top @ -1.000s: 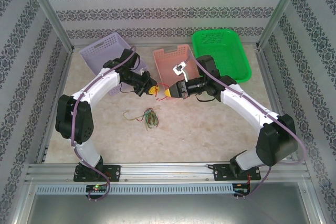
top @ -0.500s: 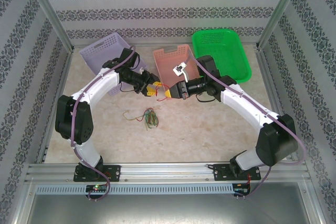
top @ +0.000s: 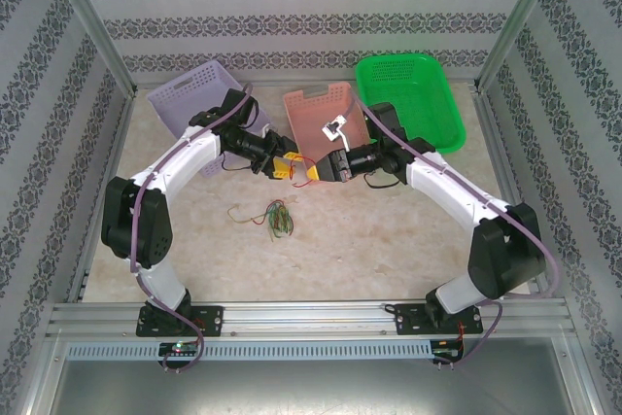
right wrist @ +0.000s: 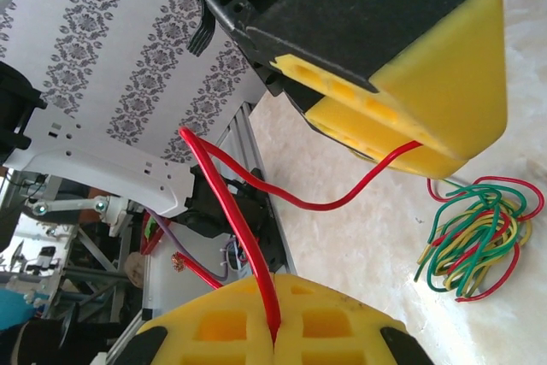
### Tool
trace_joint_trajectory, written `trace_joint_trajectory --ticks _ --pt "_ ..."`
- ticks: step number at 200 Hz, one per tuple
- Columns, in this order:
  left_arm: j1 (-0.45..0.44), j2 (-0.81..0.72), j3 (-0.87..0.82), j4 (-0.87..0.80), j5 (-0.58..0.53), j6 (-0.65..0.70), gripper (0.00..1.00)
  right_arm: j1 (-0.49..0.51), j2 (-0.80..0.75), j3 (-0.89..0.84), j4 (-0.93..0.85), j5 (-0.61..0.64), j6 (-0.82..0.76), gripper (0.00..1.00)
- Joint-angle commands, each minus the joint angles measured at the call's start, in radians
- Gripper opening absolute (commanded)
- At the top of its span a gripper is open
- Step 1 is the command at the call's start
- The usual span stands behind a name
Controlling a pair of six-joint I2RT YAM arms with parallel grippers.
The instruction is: Untangle the cables
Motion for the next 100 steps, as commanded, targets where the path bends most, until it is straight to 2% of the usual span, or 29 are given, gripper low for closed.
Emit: trace_joint_trajectory --ticks 1,67,90,100 --pt "0.003 -0.037 -0.019 -0.026 0.049 0.035 0.37 -0.012 0.018 0.033 0.010 -0.061 -0.038 0.00" --pt "0.003 -0.043 -0.046 -0.056 0.037 0.052 0.28 -0.038 0.026 0.058 0.018 -0.075 -0.039 0.00" --pt "0.002 -0.042 -0.040 -0.047 0.031 0.039 0.21 -0.037 0.029 0.062 0.020 -0.078 -0.033 0.00" --pt "0.002 -0.043 -0.036 -0.039 0.022 0.026 0.14 -0.035 0.029 0.059 0.017 -0.079 -0.033 0.00"
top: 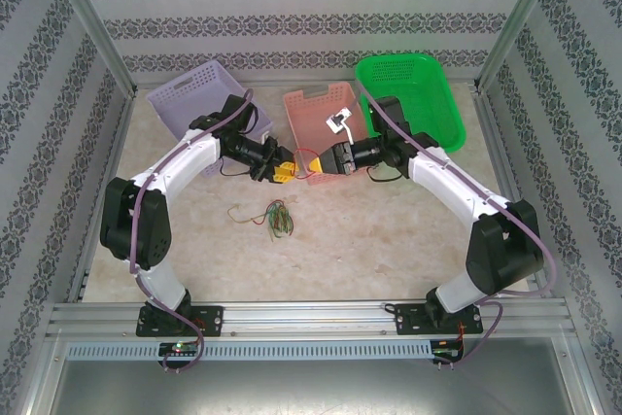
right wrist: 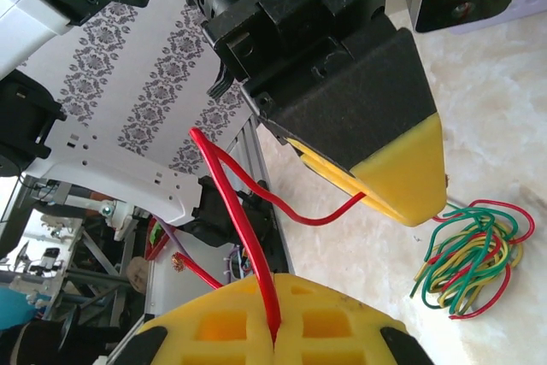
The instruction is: Untangle the cables
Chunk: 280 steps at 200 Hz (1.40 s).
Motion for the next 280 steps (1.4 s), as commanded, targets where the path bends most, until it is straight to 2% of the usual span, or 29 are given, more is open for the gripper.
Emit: trace_joint_trajectory --ticks 1,17,42,71,114,157,187,211,223,233,259,280 --pt "0.002 -0.034 0.005 -0.009 0.004 0.000 0.13 0.000 0.011 0.023 0.008 -0.040 -0.019 0.00" --pt "0.004 -0.037 0.006 0.009 -0.017 -0.026 0.00 0.001 0.005 0.009 -0.002 -0.038 -0.025 0.00" --pt "0.024 -0.056 0.012 0.024 -0.077 -0.075 0.00 0.013 -0.004 -0.001 -0.092 -0.007 -0.088 0.00" --pt "0.100 -0.074 0.084 0.041 -0.165 -0.106 0.00 0.058 -0.007 -0.021 -0.217 0.053 -0.165 0.00" --pt "0.121 0.054 0.352 0.057 -0.216 -0.052 0.00 0.189 0.016 -0.059 -0.233 0.114 -0.162 0.00" --pt "0.120 0.135 0.465 0.135 -0.224 -0.071 0.00 0.273 0.065 -0.046 -0.244 0.152 -0.139 0.00" --pt "0.120 0.153 0.490 0.127 -0.218 -0.065 0.00 0.266 0.040 -0.057 -0.219 0.172 -0.109 0.00" --pt "0.115 0.153 0.474 0.123 -0.191 -0.054 0.00 0.203 -0.004 -0.055 -0.180 0.170 -0.033 0.00" --pt "0.111 0.150 0.466 0.109 -0.182 -0.047 0.16 0.160 -0.023 -0.042 -0.171 0.158 0.007 0.00" --pt "0.110 0.137 0.457 0.091 -0.190 -0.034 0.35 0.125 -0.032 -0.026 -0.179 0.157 0.033 0.00" --pt "0.111 0.091 0.455 0.023 -0.248 0.003 0.57 0.033 -0.049 0.009 -0.204 0.164 0.091 0.00" --pt "0.113 0.053 0.493 -0.109 -0.378 0.050 0.73 -0.038 -0.061 0.020 -0.205 0.198 0.140 0.00"
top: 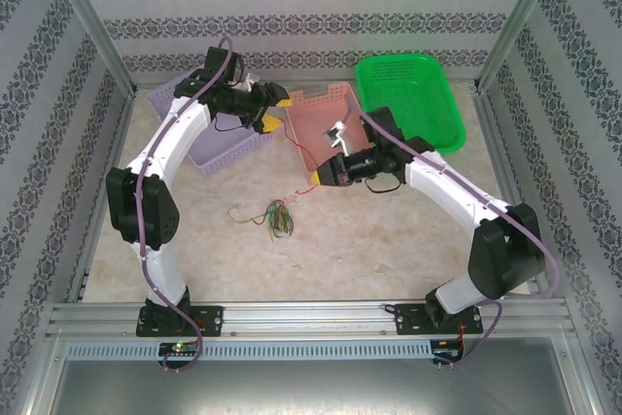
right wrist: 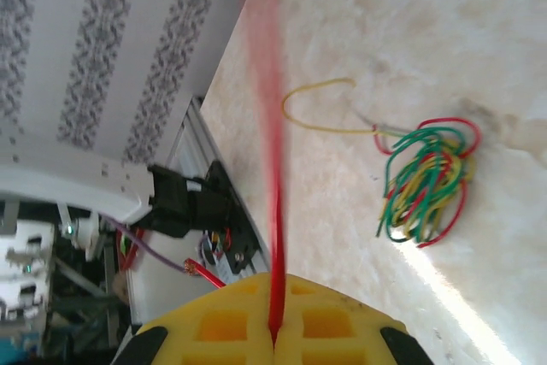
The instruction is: Untangle the cables
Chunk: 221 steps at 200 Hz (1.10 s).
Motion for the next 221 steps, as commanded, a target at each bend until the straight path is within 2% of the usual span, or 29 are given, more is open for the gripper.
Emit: trace_joint_trajectory --ticks 1,18,22,27,46,65,89,122,159,169,181,189,221 --pt "0.011 -0.087 0.068 -0.129 -0.152 0.076 0.74 -0.065 -0.035 0.034 -0.034 0.004 0.083 0.00" --pt "0.011 -0.130 0.072 -0.175 -0.250 0.095 0.82 -0.118 -0.037 0.056 -0.058 0.041 0.084 0.00" --pt "0.011 -0.139 0.069 -0.181 -0.263 0.097 0.96 -0.129 -0.037 0.062 -0.067 0.047 0.081 0.00" --pt "0.012 -0.147 0.068 -0.190 -0.278 0.101 0.98 -0.144 -0.035 0.071 -0.078 0.061 0.077 0.00" --pt "0.009 -0.167 0.061 -0.213 -0.298 0.118 0.97 -0.213 -0.028 0.108 -0.117 0.127 0.072 0.00" --pt "-0.002 -0.196 0.003 -0.174 -0.261 0.103 0.94 -0.297 -0.010 0.159 -0.142 0.225 0.075 0.00" --pt "-0.060 -0.231 -0.092 -0.100 -0.208 0.078 0.91 -0.401 0.066 0.268 -0.151 0.332 0.094 0.00" --pt "-0.150 -0.292 -0.235 -0.033 -0.201 0.051 0.89 -0.488 0.294 0.546 -0.208 0.459 0.034 0.00" --pt "-0.196 -0.376 -0.388 0.012 -0.230 0.015 0.86 -0.530 0.582 0.926 -0.321 0.556 0.026 0.00" --pt "-0.204 -0.397 -0.417 0.008 -0.244 0.008 0.85 -0.529 0.664 1.022 -0.377 0.579 0.015 0.08" --pt "-0.209 -0.419 -0.436 -0.007 -0.263 0.001 0.85 -0.526 0.719 1.091 -0.428 0.600 0.011 0.24" --pt "-0.211 -0.432 -0.450 -0.014 -0.272 -0.002 0.85 -0.521 0.735 1.105 -0.444 0.604 0.008 0.32" --pt "-0.213 -0.466 -0.497 -0.051 -0.301 -0.012 0.84 -0.483 0.638 0.967 -0.405 0.658 -0.018 0.42"
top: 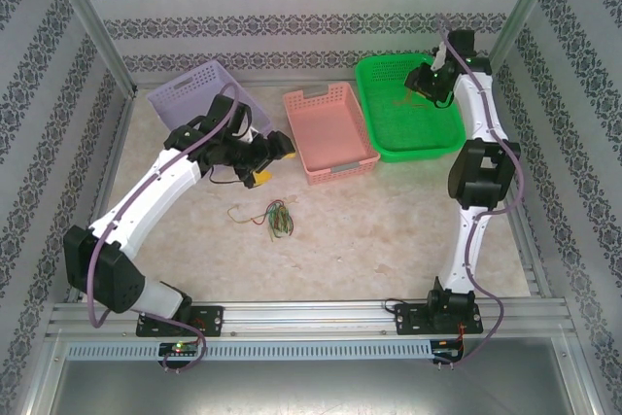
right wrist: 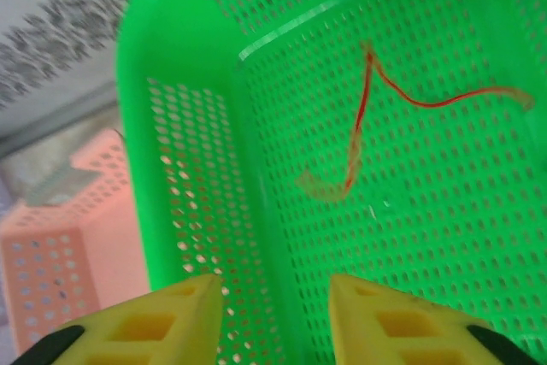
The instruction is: Untangle the cables
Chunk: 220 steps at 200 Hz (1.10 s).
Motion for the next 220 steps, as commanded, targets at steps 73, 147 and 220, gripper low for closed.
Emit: trace_joint_trajectory --ticks 73,147,220 --pt "-0.027 -0.074 -0.205 -0.130 -0.108 0.007 0.75 0.324 -0.734 -0.841 0.221 0.237 0.055 0.41" --pt "-0.120 0.040 -0.355 0.009 -0.132 -0.028 0.56 0.798 -0.967 -1.425 0.505 0.029 0.194 0.37" --pt "-0.147 0.195 -0.369 0.150 -0.228 0.038 0.50 0.863 -0.721 -1.355 0.627 -0.043 0.281 0.35"
